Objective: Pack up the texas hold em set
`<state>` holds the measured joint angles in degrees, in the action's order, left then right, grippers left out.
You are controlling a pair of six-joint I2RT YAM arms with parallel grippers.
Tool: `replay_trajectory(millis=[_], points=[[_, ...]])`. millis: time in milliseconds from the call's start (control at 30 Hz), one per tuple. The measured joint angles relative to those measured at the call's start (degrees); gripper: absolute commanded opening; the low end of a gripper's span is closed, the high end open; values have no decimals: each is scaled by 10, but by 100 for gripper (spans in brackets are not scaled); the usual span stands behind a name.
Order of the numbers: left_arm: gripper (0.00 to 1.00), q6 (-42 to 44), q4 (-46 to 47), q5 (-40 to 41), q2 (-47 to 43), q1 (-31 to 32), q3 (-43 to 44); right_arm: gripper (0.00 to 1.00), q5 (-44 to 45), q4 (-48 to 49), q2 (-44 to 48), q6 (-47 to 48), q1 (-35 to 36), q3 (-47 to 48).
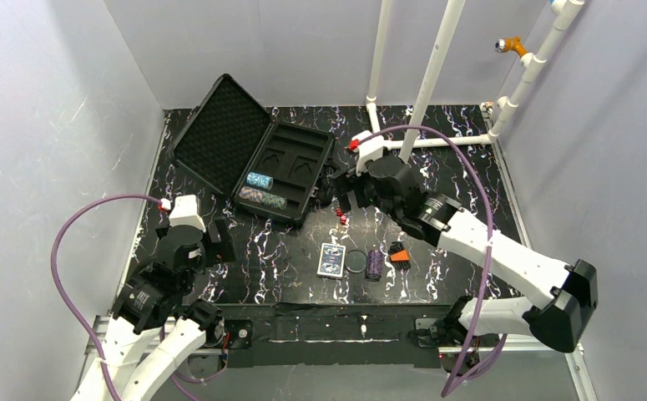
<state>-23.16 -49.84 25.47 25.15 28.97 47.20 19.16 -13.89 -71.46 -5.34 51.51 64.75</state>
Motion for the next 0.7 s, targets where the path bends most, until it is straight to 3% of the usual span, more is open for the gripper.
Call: replay_trajectory(millis=[333,700], points=[[98,1,2,-10,5,0,-2,99,35,-105,20,-118,-22,-37],[98,1,2,-14,6,0,-7,98,-29,-226,22,-271,-46,-89]])
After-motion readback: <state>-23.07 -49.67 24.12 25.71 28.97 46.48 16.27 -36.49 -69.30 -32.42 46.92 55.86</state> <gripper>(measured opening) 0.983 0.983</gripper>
